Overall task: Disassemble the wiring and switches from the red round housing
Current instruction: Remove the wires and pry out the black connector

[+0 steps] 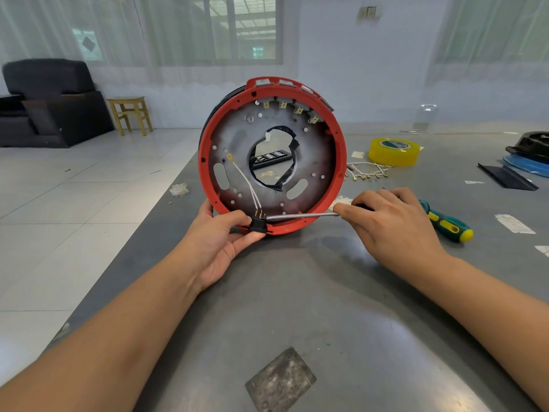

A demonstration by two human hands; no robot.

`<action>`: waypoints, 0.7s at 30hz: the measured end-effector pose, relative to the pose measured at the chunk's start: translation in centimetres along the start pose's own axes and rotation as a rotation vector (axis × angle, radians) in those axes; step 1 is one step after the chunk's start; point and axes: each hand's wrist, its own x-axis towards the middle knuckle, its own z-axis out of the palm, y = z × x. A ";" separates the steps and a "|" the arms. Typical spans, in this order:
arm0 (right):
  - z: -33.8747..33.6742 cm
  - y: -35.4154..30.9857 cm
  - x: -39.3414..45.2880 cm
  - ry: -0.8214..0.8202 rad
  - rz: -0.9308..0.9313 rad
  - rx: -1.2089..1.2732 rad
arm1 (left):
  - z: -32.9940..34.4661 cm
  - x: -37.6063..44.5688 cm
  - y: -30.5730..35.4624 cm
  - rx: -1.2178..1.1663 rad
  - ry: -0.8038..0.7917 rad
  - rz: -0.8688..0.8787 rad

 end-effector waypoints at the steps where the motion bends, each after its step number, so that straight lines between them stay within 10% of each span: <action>1: 0.0 -0.1 0.0 -0.008 0.013 0.007 | 0.0 0.0 0.0 -0.009 0.008 -0.003; 21: 0.4 -2.6 -0.5 -0.085 0.131 0.117 | 0.1 -0.1 0.1 -0.140 0.149 -0.001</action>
